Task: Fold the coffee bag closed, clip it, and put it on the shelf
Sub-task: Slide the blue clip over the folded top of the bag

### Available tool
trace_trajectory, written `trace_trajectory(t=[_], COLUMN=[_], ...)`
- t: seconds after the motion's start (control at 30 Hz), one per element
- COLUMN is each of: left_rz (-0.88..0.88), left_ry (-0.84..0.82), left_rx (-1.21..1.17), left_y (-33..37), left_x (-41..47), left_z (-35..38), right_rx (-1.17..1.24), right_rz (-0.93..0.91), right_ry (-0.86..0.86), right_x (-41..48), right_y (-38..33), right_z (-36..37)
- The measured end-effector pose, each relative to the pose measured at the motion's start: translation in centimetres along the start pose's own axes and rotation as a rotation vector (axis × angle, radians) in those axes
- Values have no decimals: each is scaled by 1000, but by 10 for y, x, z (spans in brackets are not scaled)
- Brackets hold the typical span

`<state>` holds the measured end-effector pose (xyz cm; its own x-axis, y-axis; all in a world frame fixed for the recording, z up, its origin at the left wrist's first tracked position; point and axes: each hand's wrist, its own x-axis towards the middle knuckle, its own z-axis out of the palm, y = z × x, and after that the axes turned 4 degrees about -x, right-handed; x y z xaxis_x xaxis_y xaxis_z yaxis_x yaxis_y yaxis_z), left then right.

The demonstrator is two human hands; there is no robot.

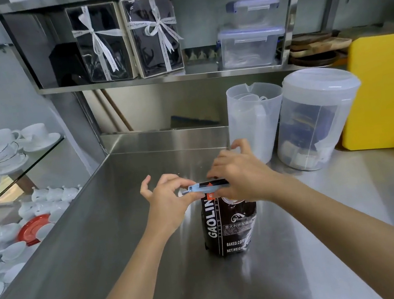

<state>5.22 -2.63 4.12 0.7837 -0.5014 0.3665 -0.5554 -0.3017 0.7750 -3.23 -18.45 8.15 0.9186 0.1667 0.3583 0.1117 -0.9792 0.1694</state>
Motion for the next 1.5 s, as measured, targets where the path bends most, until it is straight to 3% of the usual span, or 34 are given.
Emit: trace_trajectory(t=[0.17,0.37,0.5,0.7,0.93,1.07,1.27,1.37,1.5], left_rz=[54,209,283,240,191,231,182,161,83], left_ry=[31,223,215,145,261,294,248,193,111], left_rx=[8,381,508,421,489,380,211,91,-48], left_y=[0,-11,-13,-7,-5,-18,-25,-24,-23], left_x=[-7,-11,-10,-12,-25,-21,-14,-14,-20], left_z=[-2,4,4,8,23,22,19,20,24], right_rx=[-3,-77,-25,30,-104,-114,189,375,825], right_rz=[-47,-17,2,56,107,116,235,388,667], right_ry=[-29,4,47,91,141,161,44,58,141], right_x=[16,15,12,11,13,15,1,-15,-44], right_y=[-12,-13,-19,-23,-25,-25,-11,-3,4], right_z=[12,19,21,27,35,37,17,8,18])
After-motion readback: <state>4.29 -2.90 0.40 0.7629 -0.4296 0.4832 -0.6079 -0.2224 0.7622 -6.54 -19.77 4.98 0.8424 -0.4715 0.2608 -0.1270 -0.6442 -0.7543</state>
